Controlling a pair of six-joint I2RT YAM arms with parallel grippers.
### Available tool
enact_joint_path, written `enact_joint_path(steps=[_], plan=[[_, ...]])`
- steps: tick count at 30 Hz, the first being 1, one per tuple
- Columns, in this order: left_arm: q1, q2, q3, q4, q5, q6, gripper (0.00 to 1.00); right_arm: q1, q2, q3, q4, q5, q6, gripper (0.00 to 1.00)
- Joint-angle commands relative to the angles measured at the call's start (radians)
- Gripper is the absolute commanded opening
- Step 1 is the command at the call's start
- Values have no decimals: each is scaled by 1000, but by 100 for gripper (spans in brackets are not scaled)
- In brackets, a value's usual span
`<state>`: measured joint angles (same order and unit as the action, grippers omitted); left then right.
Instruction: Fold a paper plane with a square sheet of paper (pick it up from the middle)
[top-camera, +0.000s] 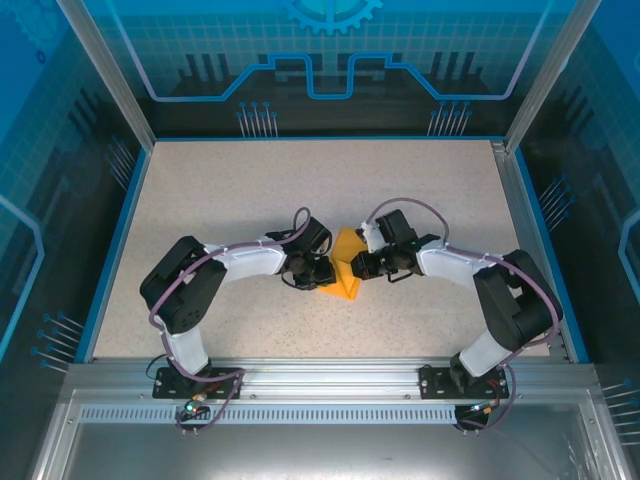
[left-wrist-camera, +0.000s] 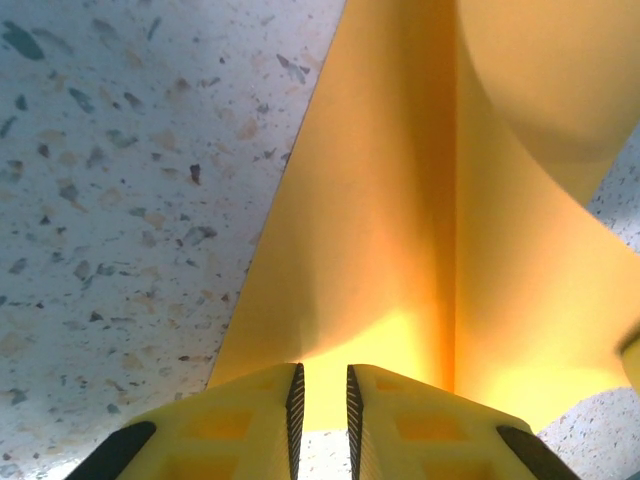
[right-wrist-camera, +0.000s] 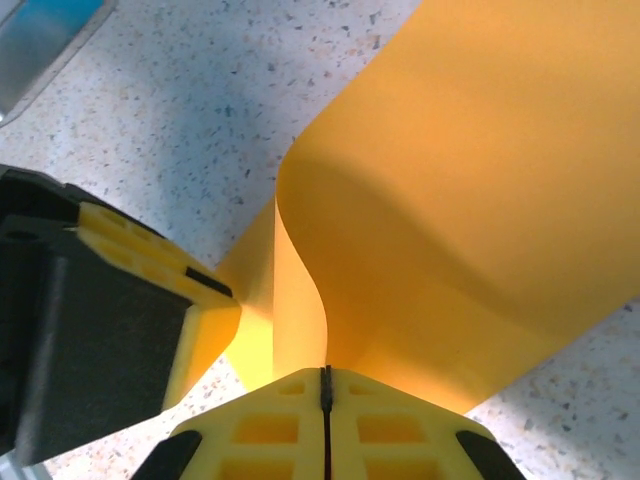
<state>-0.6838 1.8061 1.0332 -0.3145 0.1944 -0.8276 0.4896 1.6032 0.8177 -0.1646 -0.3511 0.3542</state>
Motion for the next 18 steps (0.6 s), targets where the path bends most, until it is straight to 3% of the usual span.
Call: enact_joint_path(steps=[1, 18], plan=[[3, 17, 30, -35, -13, 29, 21, -14, 27, 32, -24, 26, -30, 7], [3, 22, 36, -40, -10, 41, 21, -14, 111, 103, -79, 70, -107, 7]])
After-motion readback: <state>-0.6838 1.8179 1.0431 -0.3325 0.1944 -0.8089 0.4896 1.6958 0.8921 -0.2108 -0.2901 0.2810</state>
